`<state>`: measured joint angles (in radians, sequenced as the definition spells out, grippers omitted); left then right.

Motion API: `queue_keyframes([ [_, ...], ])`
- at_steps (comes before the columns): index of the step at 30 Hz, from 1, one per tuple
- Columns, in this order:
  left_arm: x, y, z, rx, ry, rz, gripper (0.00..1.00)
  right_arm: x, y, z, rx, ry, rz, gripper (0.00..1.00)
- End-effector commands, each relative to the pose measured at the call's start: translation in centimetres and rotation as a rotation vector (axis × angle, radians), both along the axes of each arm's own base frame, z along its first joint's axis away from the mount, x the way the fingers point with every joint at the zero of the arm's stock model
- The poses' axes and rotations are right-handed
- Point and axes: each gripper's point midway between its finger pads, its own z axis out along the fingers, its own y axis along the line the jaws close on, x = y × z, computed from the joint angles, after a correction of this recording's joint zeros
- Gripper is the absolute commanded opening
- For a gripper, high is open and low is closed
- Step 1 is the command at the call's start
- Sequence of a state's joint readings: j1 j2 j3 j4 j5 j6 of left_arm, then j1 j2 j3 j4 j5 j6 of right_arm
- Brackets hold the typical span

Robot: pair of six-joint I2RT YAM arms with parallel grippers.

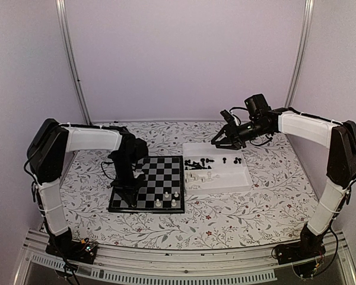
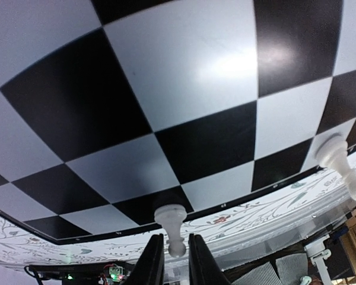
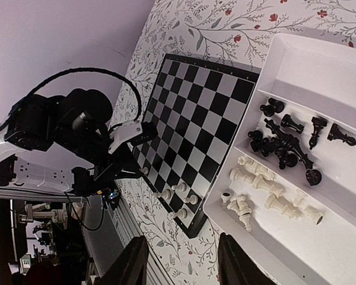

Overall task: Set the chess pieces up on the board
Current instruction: Move the chess piece to the chessboard.

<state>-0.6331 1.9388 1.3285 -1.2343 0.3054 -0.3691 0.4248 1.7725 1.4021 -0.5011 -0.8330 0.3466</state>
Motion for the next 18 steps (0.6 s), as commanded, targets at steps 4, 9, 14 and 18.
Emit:
queue_keyframes([
  [4,2.0,-1.7,0.1,-0.026,-0.044,-0.019,0.11,-0.2,-0.3,1.5,0.014,-0.043,0.002,0.42],
  [9,4.1,-3.1,0.4,-0.046,-0.086,-0.02,0.08,0.0,-0.2,1.1,0.01,-0.039,0.007,0.42],
  [14,6.0,-5.0,0.1,-0.069,-0.106,-0.023,0.07,0.1,-0.1,0.9,0.006,-0.035,0.008,0.42],
  [18,6.5,-6.7,0.3,-0.108,-0.109,-0.03,0.06,0.3,-0.1,0.6,0.001,-0.033,0.011,0.41],
])
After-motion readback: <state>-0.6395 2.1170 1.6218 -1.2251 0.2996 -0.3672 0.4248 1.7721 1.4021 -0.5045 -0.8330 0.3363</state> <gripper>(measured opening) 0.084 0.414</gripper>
